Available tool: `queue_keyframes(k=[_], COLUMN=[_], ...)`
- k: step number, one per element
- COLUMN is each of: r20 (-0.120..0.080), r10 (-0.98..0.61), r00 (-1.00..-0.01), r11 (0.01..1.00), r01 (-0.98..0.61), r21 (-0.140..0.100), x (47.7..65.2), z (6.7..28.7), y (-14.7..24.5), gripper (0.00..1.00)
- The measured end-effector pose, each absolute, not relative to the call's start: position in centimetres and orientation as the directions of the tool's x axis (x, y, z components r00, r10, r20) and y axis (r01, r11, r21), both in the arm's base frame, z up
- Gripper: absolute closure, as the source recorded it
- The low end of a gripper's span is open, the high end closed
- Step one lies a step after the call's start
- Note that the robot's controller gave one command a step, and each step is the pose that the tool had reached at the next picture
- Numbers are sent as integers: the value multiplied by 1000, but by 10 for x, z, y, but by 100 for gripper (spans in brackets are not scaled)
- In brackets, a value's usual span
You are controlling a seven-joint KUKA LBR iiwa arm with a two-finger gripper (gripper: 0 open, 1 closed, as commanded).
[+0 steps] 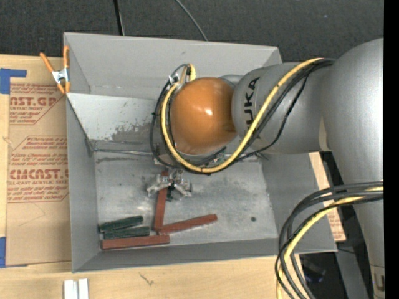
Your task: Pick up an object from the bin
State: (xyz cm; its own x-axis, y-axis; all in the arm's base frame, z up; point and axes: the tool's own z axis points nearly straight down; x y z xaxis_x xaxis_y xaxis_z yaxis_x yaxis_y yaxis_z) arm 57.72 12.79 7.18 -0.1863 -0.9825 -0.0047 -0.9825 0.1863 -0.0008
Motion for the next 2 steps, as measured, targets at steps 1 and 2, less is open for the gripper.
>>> queue_keyframes(k=[1, 2], r20=[-5, -3], r10=[-982, -983], r00=[-187, -186], r11=[187, 186], r01=[-982, -983], r21=[0, 5], x=[577, 575], z=[75, 85], y=[128, 129], gripper=[100, 100])
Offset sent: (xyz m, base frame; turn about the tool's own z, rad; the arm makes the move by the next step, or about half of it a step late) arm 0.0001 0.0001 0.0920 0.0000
